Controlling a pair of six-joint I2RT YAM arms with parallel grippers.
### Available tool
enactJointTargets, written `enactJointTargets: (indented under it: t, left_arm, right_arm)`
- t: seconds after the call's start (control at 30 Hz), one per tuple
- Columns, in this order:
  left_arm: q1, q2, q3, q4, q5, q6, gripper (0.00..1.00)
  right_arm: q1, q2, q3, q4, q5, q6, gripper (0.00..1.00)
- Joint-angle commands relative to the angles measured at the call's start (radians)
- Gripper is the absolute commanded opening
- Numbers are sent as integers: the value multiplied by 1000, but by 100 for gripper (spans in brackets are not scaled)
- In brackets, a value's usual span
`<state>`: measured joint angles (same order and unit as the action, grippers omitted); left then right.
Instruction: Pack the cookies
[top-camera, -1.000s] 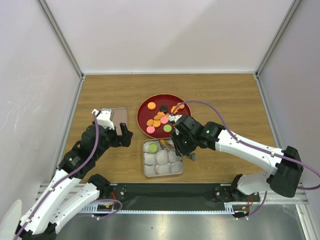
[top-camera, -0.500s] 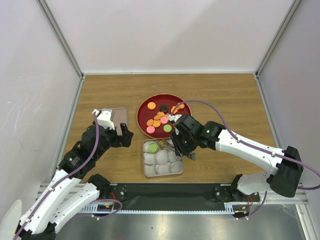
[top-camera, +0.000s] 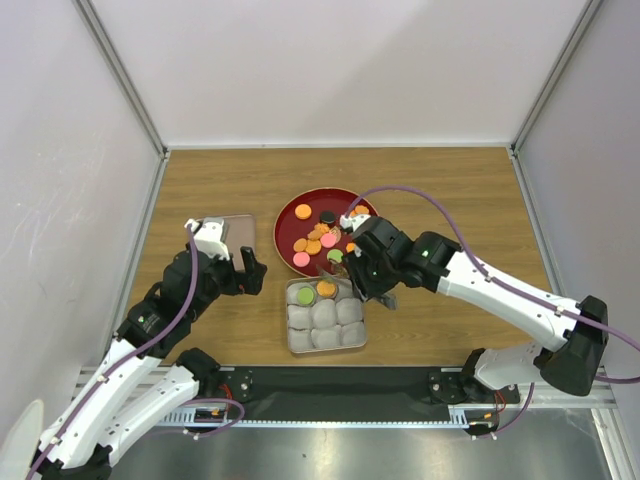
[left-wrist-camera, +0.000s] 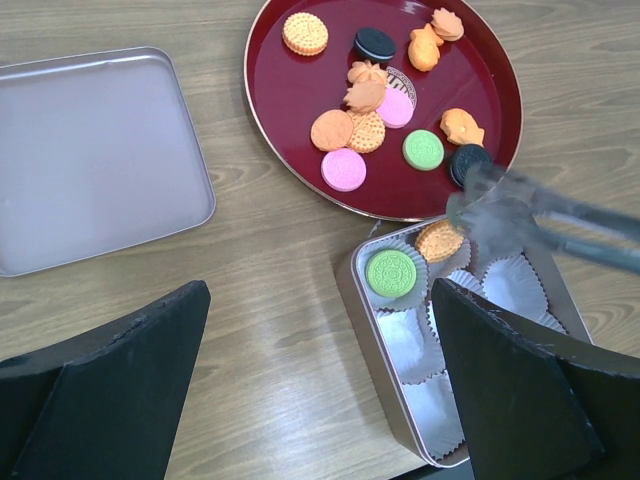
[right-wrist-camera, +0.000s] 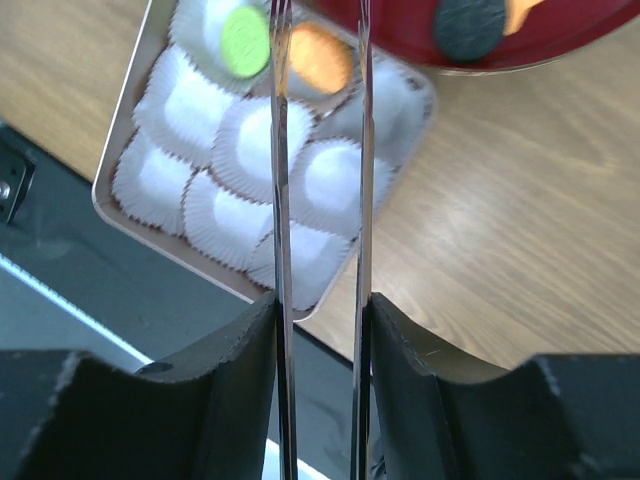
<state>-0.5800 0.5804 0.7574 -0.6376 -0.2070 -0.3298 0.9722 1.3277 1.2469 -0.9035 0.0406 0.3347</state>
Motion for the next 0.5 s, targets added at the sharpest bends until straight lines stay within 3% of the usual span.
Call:
enactJointTargets:
  t: [0.0,0.47]
  left_arm:
    - [-11,-7,8,27,-12,17,100]
    - [-18,-10,8,24,-25,14,100]
  right_arm:
    - [-35,-41,77,-25,58,-28,45]
    - [-171,148,200,23,173,-60,45]
